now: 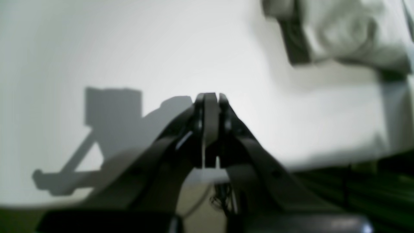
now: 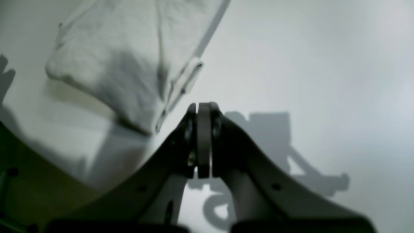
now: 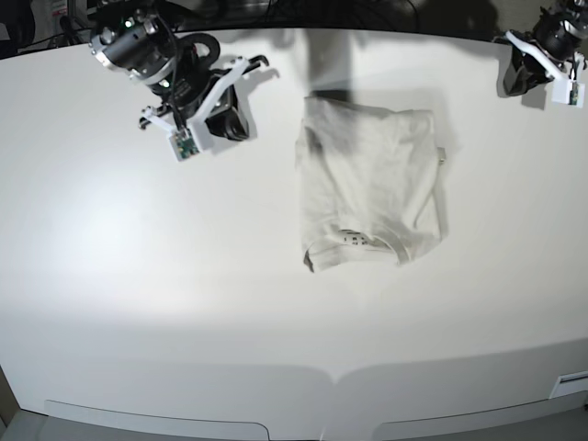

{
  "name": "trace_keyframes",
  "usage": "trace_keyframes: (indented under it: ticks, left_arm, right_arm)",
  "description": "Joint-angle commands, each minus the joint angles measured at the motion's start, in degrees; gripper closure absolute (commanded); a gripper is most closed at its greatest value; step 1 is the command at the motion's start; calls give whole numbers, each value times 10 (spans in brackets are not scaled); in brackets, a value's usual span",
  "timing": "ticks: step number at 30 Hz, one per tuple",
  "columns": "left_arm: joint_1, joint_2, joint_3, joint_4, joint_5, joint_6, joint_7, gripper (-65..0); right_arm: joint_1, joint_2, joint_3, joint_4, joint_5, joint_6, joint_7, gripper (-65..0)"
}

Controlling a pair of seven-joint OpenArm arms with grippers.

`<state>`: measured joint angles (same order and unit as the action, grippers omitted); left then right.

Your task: Fold the T-shirt properly

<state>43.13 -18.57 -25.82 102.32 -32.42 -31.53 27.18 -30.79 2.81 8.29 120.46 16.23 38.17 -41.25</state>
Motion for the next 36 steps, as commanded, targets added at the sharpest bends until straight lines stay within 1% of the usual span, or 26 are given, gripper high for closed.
trace_keyframes:
  ticks: [1,4,6,10,14,16,19,22,24,28,30,32,36]
  left_arm:
    - [19,-6,-5,13,-6,-2,-5,0]
    - [55,-7,-5,16,-4,-2,9,0]
    - [75,-6,-5,16,10,-2,13,0]
    - [116,-6,-5,16,24,-2,20,0]
    - [161,-6,-5,16,25,-2,20,0]
    - [179,-5,-5,16,36,-2,19,0]
    - [189,2,-5,8,64,-2,19,0]
    - [182,10,-4,-28,69,-2,10,0]
    - [171,14,-3,-66,70,-5,-11,0]
    - [122,17,-3,-184,76,-53,-32,0]
    - [89,17,-3,-254,90,-67,-42,0]
    - [56,17,-3,-324,109,-78,-65,0]
    - [-5,17,-3,-444,138,-78,-93,0]
  right_arm:
    - [-17,0,12,24,12,6,5,0]
    - [-66,0,47,60,7,6,-16,0]
    - [-99,0,70,76,7,5,-23,0]
    - [-158,0,101,89,8,4,-71,0]
    - [-222,0,116,89,8,4,-72,0]
    - [-251,0,116,89,8,3,-73,0]
    - [-290,-3,116,86,7,-12,-78,0]
    - [-308,-3,116,69,7,-22,-77,0]
    - [-310,-3,116,43,7,-22,-72,0]
    - [-306,-2,116,-40,3,-22,-17,0]
    - [-293,0,116,-92,2,-22,-10,0]
    - [-270,2,116,-149,-5,-22,-9,0]
    - [-209,21,116,-269,-37,-22,12,0]
